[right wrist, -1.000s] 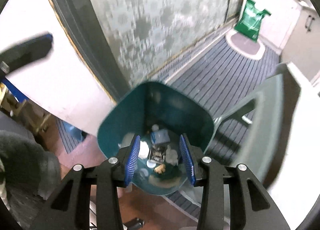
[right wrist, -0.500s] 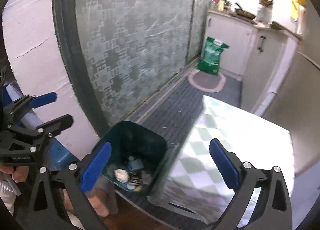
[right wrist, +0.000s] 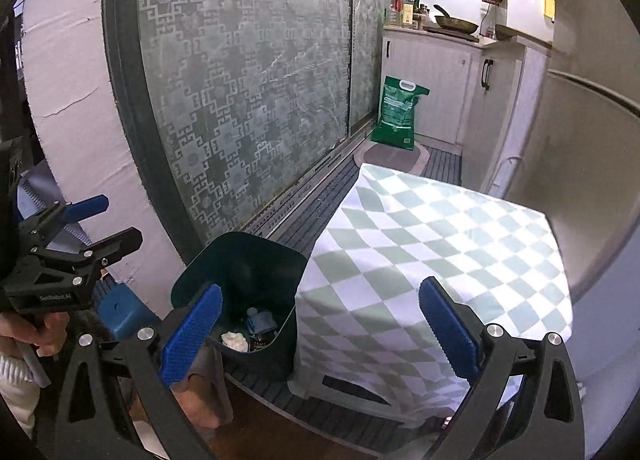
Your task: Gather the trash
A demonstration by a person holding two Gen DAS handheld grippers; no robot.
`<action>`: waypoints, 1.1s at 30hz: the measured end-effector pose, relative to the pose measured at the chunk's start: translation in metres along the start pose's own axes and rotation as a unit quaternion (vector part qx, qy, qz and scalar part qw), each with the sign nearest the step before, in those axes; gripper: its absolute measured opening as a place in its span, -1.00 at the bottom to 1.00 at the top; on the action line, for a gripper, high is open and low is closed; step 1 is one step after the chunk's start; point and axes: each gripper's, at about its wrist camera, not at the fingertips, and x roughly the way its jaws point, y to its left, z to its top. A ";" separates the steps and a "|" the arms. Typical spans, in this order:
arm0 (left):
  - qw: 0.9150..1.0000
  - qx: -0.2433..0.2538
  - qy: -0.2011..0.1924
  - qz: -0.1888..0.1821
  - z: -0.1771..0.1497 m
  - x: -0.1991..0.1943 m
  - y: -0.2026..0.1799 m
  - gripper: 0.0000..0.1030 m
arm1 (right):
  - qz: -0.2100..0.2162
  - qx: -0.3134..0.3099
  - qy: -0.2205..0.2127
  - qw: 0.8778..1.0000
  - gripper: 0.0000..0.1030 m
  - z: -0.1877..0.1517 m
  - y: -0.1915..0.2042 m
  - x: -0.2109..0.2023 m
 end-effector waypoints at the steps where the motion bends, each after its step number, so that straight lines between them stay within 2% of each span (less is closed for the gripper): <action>1: 1.000 0.000 0.001 -0.002 0.000 0.001 -0.002 0.94 | 0.003 0.000 0.001 1.000 0.93 -0.001 -0.001 -0.001; 7: 1.000 0.010 0.006 -0.003 -0.004 0.007 -0.009 0.94 | 0.003 0.005 0.016 1.000 0.93 -0.008 -0.005 0.013; 33: 0.999 -0.019 0.027 0.001 -0.005 0.014 0.004 0.94 | 0.012 0.002 0.021 1.000 0.93 -0.007 -0.001 0.017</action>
